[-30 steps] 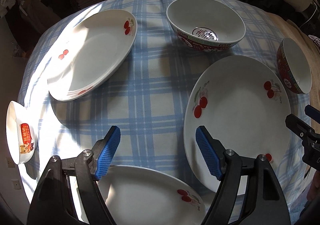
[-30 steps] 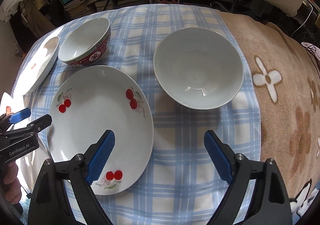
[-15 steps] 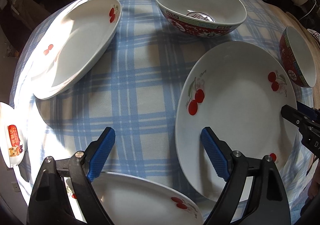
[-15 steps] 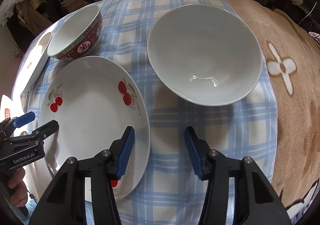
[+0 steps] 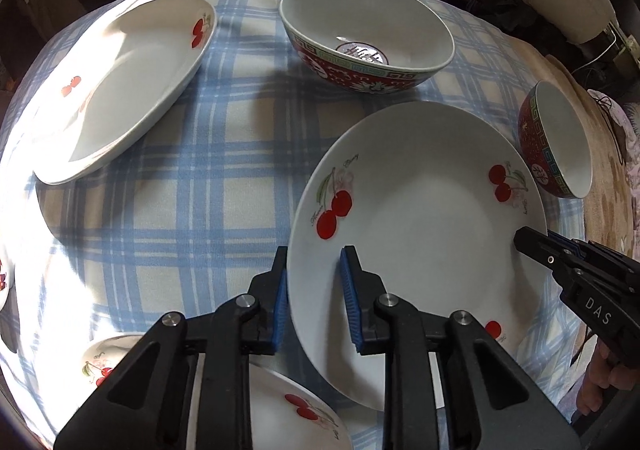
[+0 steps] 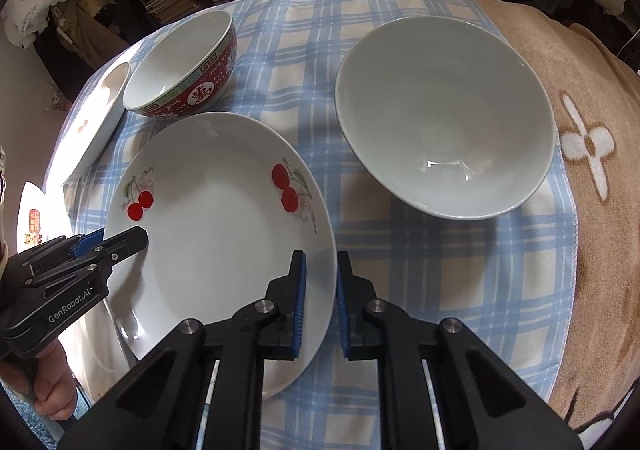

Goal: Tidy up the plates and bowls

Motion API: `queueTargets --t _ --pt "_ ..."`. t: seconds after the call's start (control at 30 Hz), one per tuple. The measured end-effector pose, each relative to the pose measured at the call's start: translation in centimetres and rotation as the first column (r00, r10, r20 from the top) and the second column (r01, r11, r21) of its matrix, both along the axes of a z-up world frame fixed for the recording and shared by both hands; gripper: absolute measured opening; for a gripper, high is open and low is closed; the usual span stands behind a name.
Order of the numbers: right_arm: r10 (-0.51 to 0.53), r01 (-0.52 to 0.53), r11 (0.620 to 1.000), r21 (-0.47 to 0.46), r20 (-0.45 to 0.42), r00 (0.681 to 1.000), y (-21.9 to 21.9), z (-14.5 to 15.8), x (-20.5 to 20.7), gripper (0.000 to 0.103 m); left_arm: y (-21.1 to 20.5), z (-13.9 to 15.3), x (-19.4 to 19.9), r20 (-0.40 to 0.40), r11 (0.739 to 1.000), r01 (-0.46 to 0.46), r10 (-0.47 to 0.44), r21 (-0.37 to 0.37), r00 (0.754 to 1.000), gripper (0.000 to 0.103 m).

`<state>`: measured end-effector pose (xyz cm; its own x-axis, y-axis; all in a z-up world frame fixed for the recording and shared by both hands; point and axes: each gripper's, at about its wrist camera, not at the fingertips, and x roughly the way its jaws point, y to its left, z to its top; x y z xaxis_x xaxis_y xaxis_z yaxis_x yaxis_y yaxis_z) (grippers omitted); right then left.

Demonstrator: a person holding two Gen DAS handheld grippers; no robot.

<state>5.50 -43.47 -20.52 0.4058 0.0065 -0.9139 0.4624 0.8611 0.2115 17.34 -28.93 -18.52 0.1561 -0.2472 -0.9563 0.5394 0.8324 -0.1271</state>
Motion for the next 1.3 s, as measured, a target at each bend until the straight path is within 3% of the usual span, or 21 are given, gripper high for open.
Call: queueTargets --t 0.5,0.73,0.9,1.3 --pt "-0.013 0.017 0.999 -0.036 0.105 0.994 1.4 4.1 -1.7 0.011 1.6 3.3 -0.9 0.060 0.999 0.031 -0.031 0.009 0.998 0.024" --pt "-0.007 0.009 1.000 -0.009 0.142 0.990 2.7 5.2 -2.6 0.011 2.9 4.8 -1.8 0.100 0.999 0.033 -0.037 0.038 0.994 0.024" --pt "0.014 -0.016 1.000 0.009 0.156 0.988 4.1 5.6 -2.8 0.011 4.6 5.6 -2.8 0.157 0.997 0.025 -0.037 0.075 0.987 0.024" --pt "0.072 -0.083 0.995 0.054 0.186 0.980 8.9 6.2 -3.0 0.011 10.0 6.1 -4.5 0.177 0.990 -0.012 -0.014 0.142 0.984 0.024"
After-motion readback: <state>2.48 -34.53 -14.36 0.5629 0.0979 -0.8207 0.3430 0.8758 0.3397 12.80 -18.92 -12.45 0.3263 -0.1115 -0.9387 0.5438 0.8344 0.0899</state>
